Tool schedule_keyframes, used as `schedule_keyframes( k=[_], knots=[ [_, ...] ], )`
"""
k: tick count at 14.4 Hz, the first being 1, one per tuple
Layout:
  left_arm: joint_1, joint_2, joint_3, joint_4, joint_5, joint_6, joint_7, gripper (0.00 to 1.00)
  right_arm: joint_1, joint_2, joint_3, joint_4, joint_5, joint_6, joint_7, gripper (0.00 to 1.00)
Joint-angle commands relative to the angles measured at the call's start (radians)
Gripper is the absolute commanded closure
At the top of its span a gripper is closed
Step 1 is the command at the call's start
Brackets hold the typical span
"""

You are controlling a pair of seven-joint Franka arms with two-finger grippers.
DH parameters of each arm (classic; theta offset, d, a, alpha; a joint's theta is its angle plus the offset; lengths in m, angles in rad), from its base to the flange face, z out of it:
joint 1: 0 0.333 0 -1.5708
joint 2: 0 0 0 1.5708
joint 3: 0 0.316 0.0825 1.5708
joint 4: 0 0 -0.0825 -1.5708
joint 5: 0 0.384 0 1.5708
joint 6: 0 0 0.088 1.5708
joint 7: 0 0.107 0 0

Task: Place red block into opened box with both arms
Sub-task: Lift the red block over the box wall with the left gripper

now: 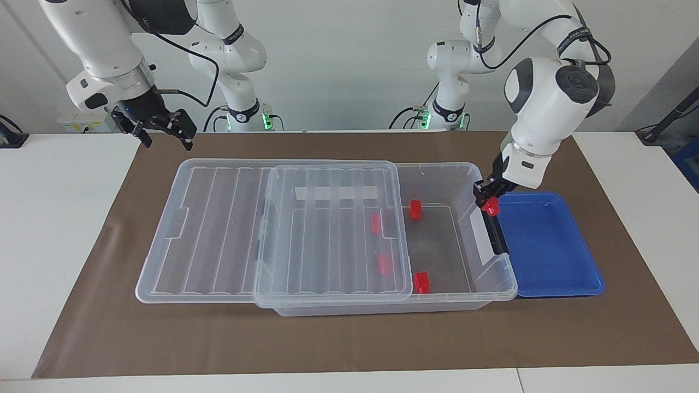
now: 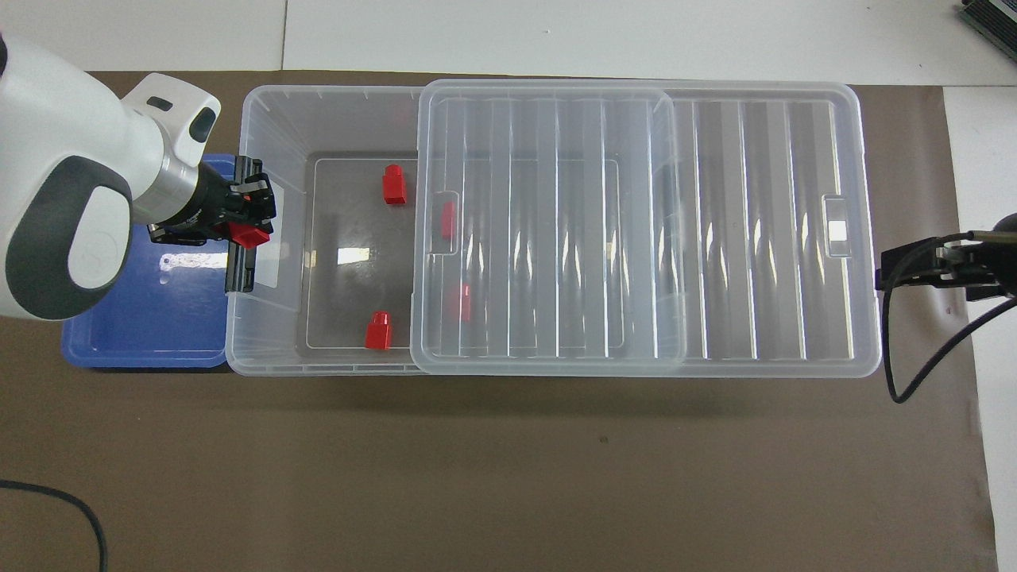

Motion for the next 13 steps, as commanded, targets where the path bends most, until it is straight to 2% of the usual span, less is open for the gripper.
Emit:
schedule_keyframes(
  k=[1, 5, 8, 11, 13],
  knots=[
    [-0.043, -0.018, 0.016, -0.079, -0.003, 0.101, -0.021, 0.98, -0.007, 0.01, 0.005, 0.013, -0.015, 0.01, -0.02, 0.0],
    [-0.089, -0.01, 0.018, -0.205, 0.0, 0.273, -0.027, 0.98, -0.01, 0.011, 0.004, 0.011, -0.013, 0.025, -0.02, 0.0],
    [-0.127, 0.043, 0.016, -0.216, 0.095, 0.313, -0.028, 0.98, -0.015, 0.011, 0.004, 0.008, -0.013, 0.043, -0.021, 0.0],
    [-0.133, 0.065, 0.016, -0.274, 0.105, 0.42, -0.028, 0.98, -0.016, 0.01, 0.004, 0.004, -0.01, 0.056, -0.02, 0.0],
    [-0.151, 0.117, 0.016, -0.285, 0.108, 0.478, -0.034, 0.98, -0.019, 0.01, 0.004, 0.002, -0.01, 0.056, -0.021, 0.0]
  ],
)
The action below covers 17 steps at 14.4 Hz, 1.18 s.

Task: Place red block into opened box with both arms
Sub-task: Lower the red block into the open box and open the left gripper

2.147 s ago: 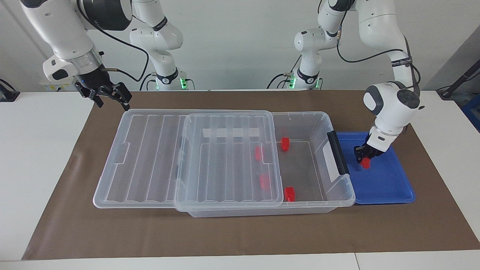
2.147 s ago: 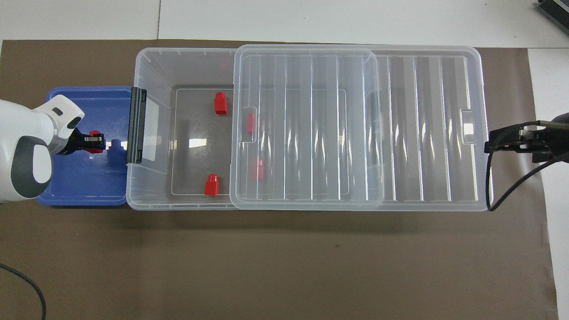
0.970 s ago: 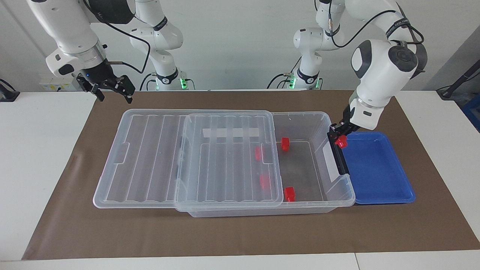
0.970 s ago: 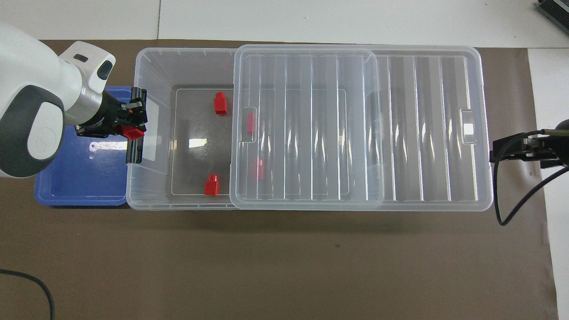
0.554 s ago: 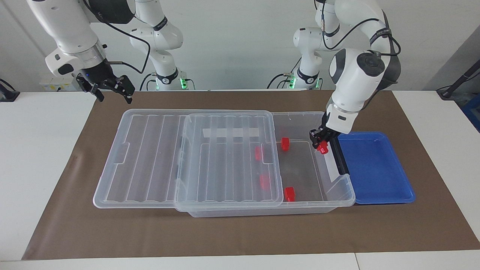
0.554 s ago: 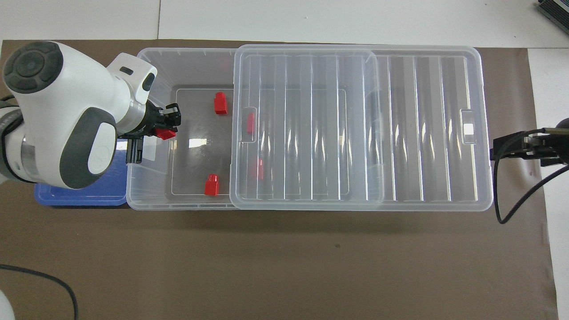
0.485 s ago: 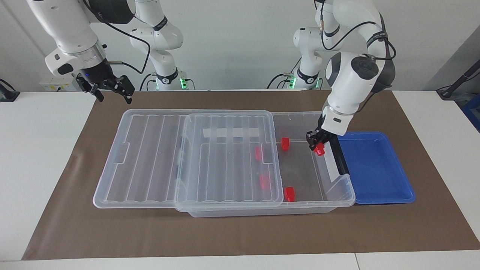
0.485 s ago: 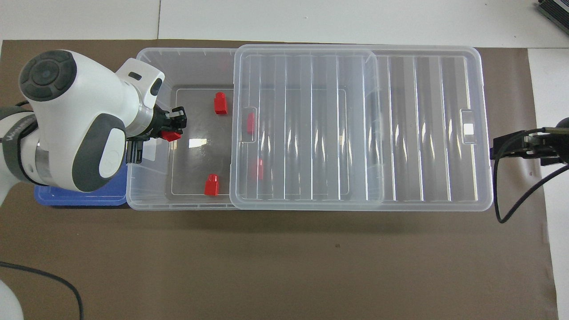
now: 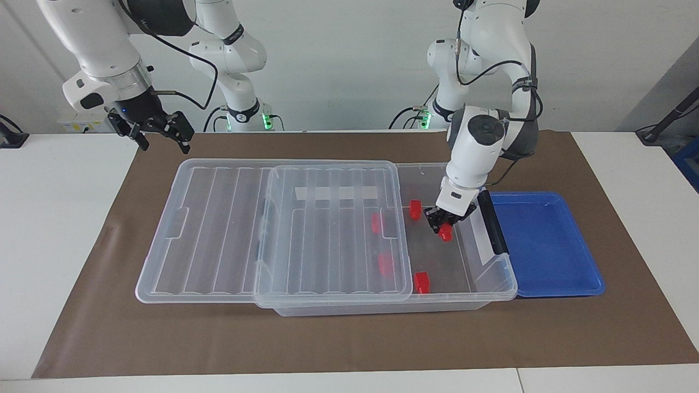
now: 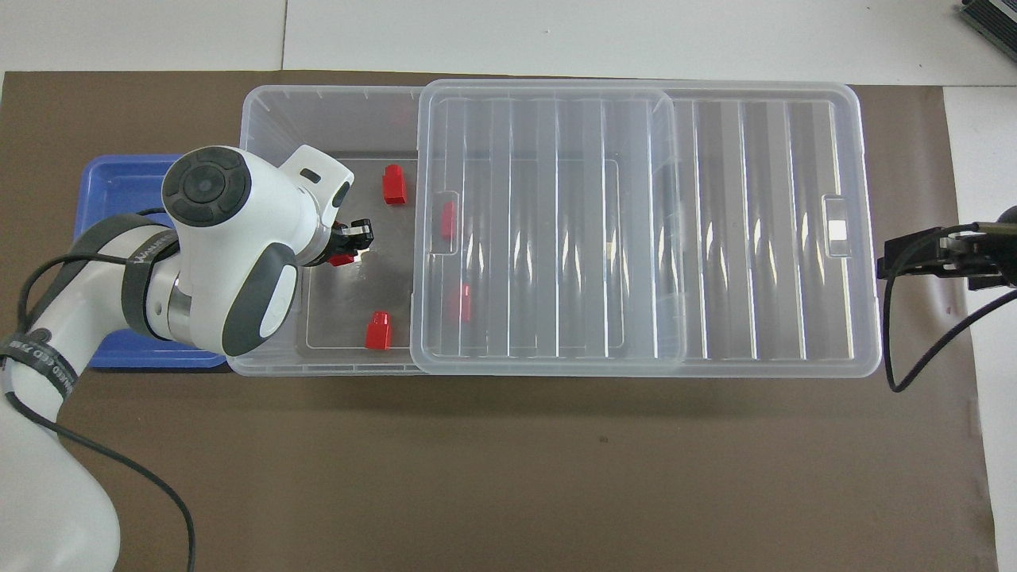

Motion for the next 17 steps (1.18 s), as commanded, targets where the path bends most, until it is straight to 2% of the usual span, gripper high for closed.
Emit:
schedule_keyframes(
  k=[1, 5, 12, 13, 14, 15, 16, 17],
  knots=[
    [-0.034, 0.054, 0.017, -0.027, 0.027, 0.097, -0.02, 0.98, -0.017, 0.006, 0.004, 0.002, -0.01, 0.015, -0.021, 0.0],
    [-0.033, 0.097, 0.017, -0.039, 0.029, 0.168, -0.02, 0.98, -0.018, 0.006, 0.004, 0.002, -0.01, 0.015, -0.024, 0.0],
    [-0.027, 0.1, 0.018, -0.05, 0.029, 0.185, -0.018, 0.95, -0.018, -0.002, 0.004, -0.013, -0.007, 0.016, -0.029, 0.0],
    [-0.027, 0.1, 0.018, -0.05, 0.029, 0.185, -0.018, 0.85, -0.018, -0.009, 0.004, -0.034, -0.007, 0.02, -0.029, 0.0],
    [-0.025, 0.1, 0.018, -0.05, 0.029, 0.185, -0.018, 0.56, -0.017, -0.011, 0.004, -0.039, -0.007, 0.023, -0.03, 0.0],
    [-0.025, 0.1, 0.018, -0.05, 0.029, 0.185, -0.02, 0.12, -0.015, -0.011, 0.004, -0.038, -0.007, 0.029, -0.033, 0.0],
    [-0.025, 0.1, 0.018, -0.05, 0.029, 0.183, -0.02, 0.0, -0.018, -0.009, 0.004, -0.039, -0.006, 0.055, -0.053, 0.03],
    [-0.025, 0.1, 0.018, -0.05, 0.029, 0.179, -0.023, 0.0, -0.018, -0.009, 0.004, -0.041, -0.006, 0.061, -0.075, 0.14]
  ],
)
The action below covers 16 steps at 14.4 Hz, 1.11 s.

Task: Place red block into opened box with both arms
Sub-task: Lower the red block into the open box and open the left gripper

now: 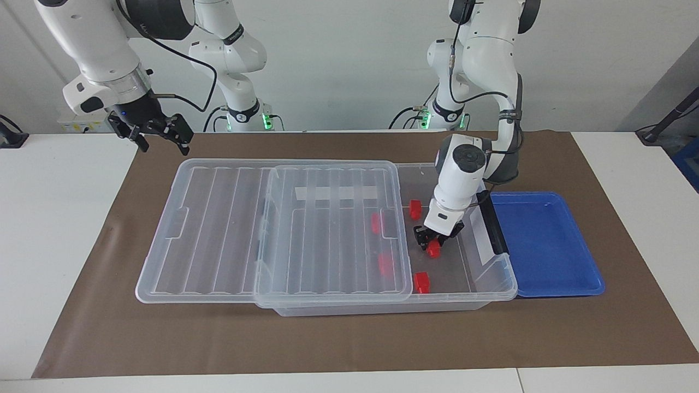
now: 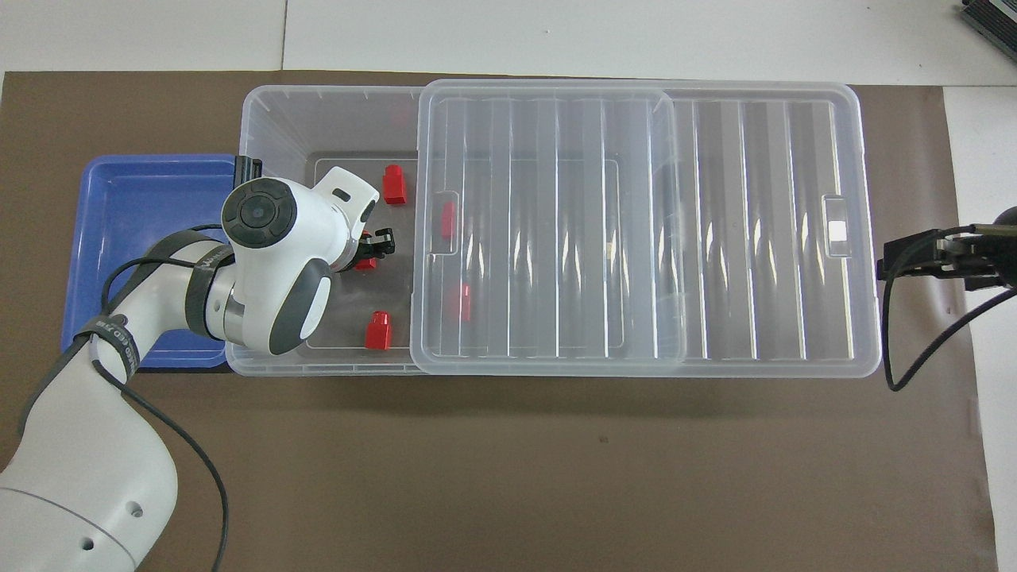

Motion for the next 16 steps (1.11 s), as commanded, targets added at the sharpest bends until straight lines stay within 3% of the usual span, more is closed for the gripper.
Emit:
schedule_keyframes(
  k=[1, 4, 11, 16],
  knots=[
    [-0.006, -0.009, 0.013, -0.023, 0.023, 0.012, -0.035, 0.0, -0.013, -0.011, 0.004, -0.023, -0.006, 0.036, -0.063, 0.32],
    [-0.017, -0.026, 0.017, -0.004, 0.023, -0.067, -0.079, 0.0, -0.024, -0.011, 0.004, -0.024, -0.006, 0.038, -0.066, 0.99],
    [0.002, -0.161, 0.02, 0.043, 0.023, -0.289, -0.147, 0.0, -0.058, -0.01, 0.003, -0.032, -0.006, 0.062, -0.112, 1.0],
    [0.002, -0.233, 0.026, 0.143, 0.112, -0.517, -0.136, 0.0, -0.118, 0.021, 0.003, -0.067, -0.006, 0.208, -0.18, 1.0]
  ],
)
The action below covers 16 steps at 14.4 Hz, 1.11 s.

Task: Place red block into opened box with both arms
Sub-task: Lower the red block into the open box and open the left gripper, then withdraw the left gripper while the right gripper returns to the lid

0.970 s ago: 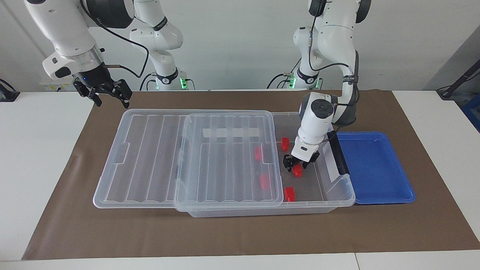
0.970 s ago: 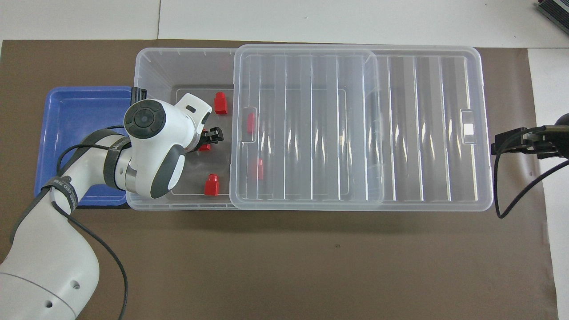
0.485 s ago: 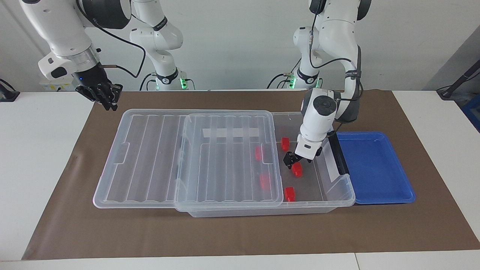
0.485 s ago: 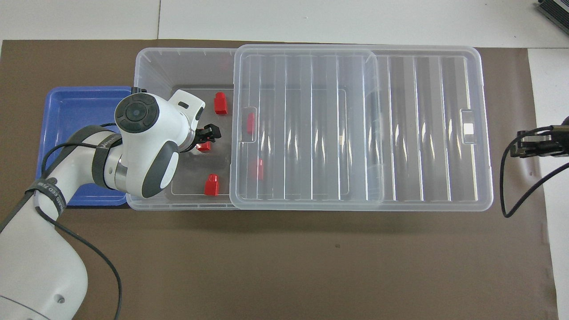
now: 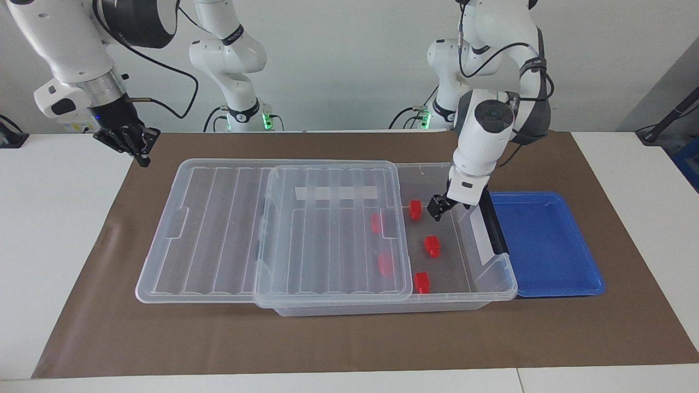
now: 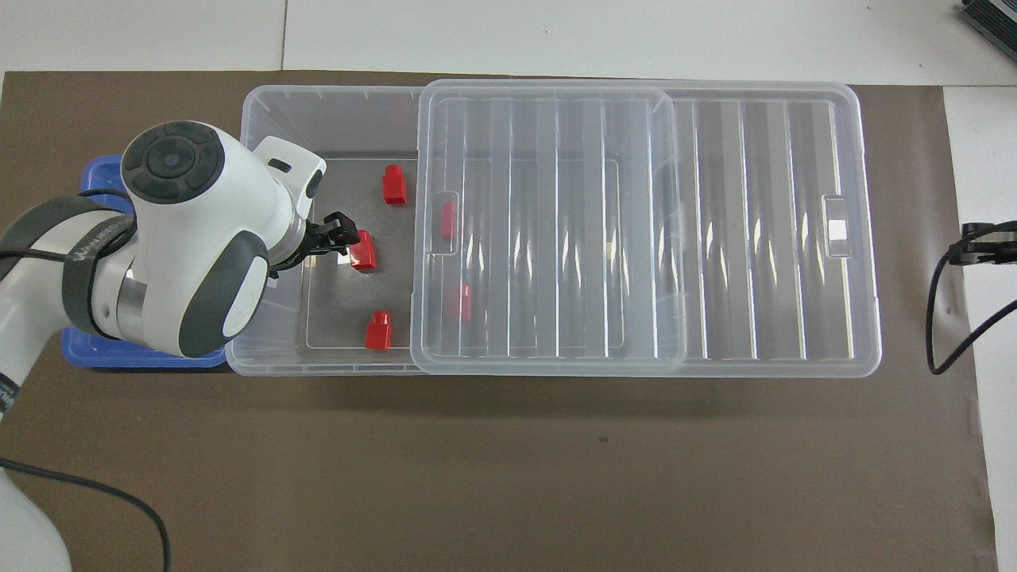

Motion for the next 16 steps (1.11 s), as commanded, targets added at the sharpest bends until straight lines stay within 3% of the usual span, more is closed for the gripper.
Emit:
schedule_keyframes(
  k=[1, 5, 10, 16],
  knots=[
    [0.001, -0.049, 0.003, 0.049, 0.068, -0.119, -0.004, 0.0, -0.035, 0.031, 0.005, -0.038, 0.0, 0.115, -0.071, 1.0],
    [0.038, -0.068, 0.004, 0.174, 0.074, -0.261, 0.027, 0.0, -0.05, 0.143, 0.006, -0.037, 0.007, 0.259, -0.146, 1.0],
    [0.177, -0.166, 0.006, 0.195, 0.061, -0.379, 0.329, 0.0, -0.034, 0.253, 0.015, -0.035, 0.008, 0.379, -0.163, 1.0],
    [0.309, -0.201, 0.006, 0.137, 0.022, -0.336, 0.623, 0.0, 0.011, 0.27, 0.018, -0.034, 0.07, 0.404, -0.146, 1.0]
  ],
)
